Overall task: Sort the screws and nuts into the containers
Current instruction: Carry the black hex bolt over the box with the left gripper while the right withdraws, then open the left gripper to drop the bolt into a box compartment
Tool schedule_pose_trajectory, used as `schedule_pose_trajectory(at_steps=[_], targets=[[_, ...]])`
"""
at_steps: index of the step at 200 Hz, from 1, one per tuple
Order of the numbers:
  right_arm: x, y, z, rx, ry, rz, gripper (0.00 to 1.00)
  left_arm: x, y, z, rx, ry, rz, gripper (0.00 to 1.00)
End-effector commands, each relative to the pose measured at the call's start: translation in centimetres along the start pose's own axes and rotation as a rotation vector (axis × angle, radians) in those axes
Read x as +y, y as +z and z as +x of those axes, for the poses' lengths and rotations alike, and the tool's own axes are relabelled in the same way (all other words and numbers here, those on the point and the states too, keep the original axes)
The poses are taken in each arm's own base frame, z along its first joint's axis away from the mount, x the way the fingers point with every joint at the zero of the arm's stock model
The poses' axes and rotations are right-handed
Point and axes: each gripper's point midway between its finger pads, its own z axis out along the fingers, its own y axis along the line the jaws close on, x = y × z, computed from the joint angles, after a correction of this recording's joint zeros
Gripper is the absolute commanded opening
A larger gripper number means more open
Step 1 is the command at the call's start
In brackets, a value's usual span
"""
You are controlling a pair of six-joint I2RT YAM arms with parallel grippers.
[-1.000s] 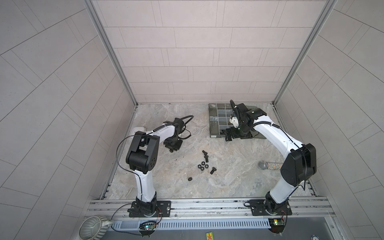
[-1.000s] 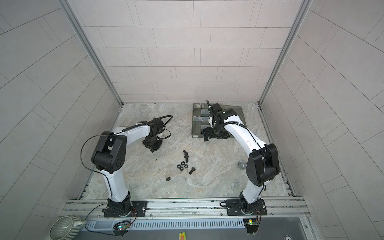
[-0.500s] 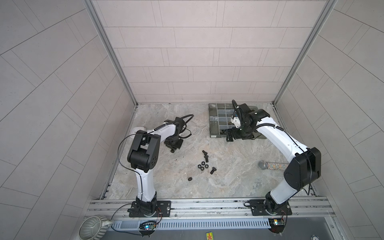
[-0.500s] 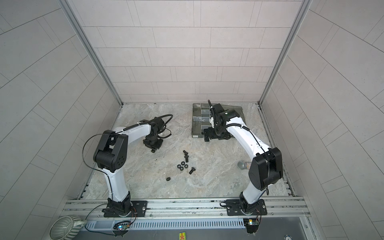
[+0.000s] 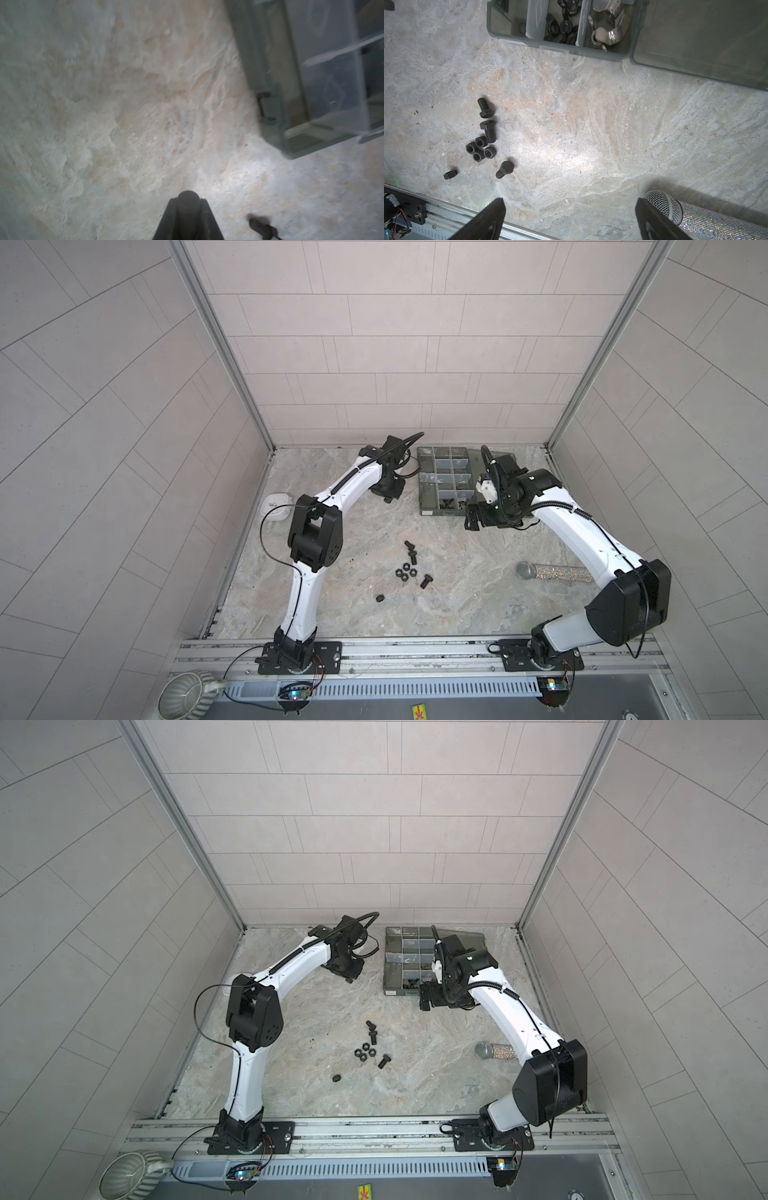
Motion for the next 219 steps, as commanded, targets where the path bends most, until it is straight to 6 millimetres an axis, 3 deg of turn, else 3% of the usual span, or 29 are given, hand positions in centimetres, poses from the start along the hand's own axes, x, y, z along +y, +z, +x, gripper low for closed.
schedule_pose_trajectory(at_steps=[1, 46, 87, 139, 185, 199, 208, 219], targets=[[-0.8, -0.8, 0.6, -0.023, 0.022, 0.013, 0.99, -2.5, 0.2, -1.1, 0.007, -0.004, 0.074, 0.16], [-1.7, -1.1, 1.1, -0.043, 0.048, 0.028, 0.99, -6.3, 0.5, -4.8, -0.089, -0.059, 0.204, 0.17], [-1.9, -1.1, 1.0, -0.05, 0.059, 0.028, 0.99, -8.5, 1.0, -6.4, -0.154, -0.053, 0.248, 0.18], [-2.4, -1.1, 1.2, -0.049, 0.071, 0.035, 0.99, -10.1, 2.4, -7.3, -0.175, -0.086, 0.306, 0.19], [-3.0, -1.1, 1.5, -0.047, 0.086, 0.044, 0.99, -10.8, 3.6, -6.9, -0.16, -0.082, 0.315, 0.19], [-3.1, -1.2, 1.5, -0.053, 0.087, 0.046, 0.99, -10.9, 3.9, -6.9, -0.155, -0.085, 0.317, 0.24], [-3.2, -1.3, 1.5, -0.059, 0.089, 0.05, 0.99, -11.0, 3.9, -6.8, -0.154, -0.084, 0.32, 0.35], [-3.3, -1.5, 1.4, -0.07, 0.088, 0.053, 0.99, -11.0, 3.8, -7.0, -0.159, -0.085, 0.321, 0.42]])
